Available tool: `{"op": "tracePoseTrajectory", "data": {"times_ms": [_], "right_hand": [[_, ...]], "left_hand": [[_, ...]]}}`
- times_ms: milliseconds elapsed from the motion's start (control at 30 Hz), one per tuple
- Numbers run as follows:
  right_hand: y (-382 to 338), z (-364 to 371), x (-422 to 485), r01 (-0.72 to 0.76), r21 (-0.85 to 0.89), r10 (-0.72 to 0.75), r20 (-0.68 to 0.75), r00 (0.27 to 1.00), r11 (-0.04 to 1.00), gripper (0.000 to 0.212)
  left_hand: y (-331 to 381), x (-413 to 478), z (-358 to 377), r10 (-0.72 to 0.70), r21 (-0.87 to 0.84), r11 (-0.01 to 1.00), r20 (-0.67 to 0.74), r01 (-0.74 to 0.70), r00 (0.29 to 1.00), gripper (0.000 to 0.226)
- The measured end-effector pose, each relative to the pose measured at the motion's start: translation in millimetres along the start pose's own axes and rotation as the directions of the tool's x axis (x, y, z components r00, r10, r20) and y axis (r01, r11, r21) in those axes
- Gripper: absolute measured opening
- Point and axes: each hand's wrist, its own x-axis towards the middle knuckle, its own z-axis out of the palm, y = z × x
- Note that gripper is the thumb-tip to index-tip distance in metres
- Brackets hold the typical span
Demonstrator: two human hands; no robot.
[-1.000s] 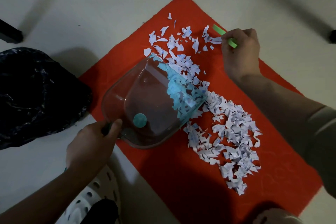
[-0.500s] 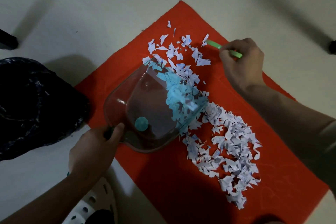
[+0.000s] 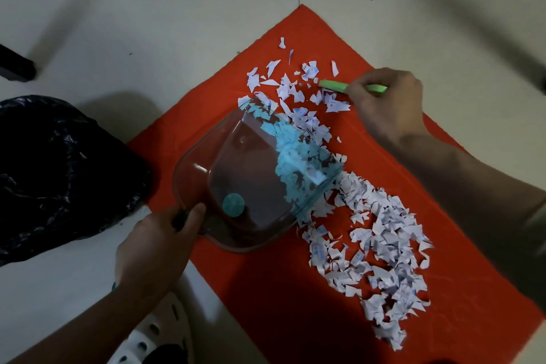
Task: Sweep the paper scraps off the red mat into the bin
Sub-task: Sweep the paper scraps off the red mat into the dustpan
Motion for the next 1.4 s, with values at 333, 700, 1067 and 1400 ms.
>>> {"op": "tracePoseTrajectory", "data": {"times_ms": [333, 700, 1067, 1400], "right_hand": [[1, 18, 32, -0.013, -0.075, 0.014, 0.024, 1.000, 0.997, 0.021], [-9, 18, 25, 0.025, 0.040, -0.023, -0.065, 0.998, 0.999, 0.022], [-17, 20, 12, -0.040, 0.096, 0.028, 0.122, 0.992, 0.995, 0.016], [-22, 29, 23, -0.003, 0.053, -0.004, 0.128, 0.992, 0.999, 0.020]], "left_hand": [[-5, -4, -2, -0.002, -0.002, 1.000, 0.013, 0.002, 1.000, 0.045], [-11, 2, -5, -0.028, 0.011, 1.000, -0.006, 0.028, 1.000, 0.048], [-14, 4, -8, -0.054, 0.020, 0.998, -0.002, 0.054, 0.999, 0.046], [-15, 6, -12, -0.066, 0.020, 0.998, -0.010, 0.066, 0.998, 0.047]]}}
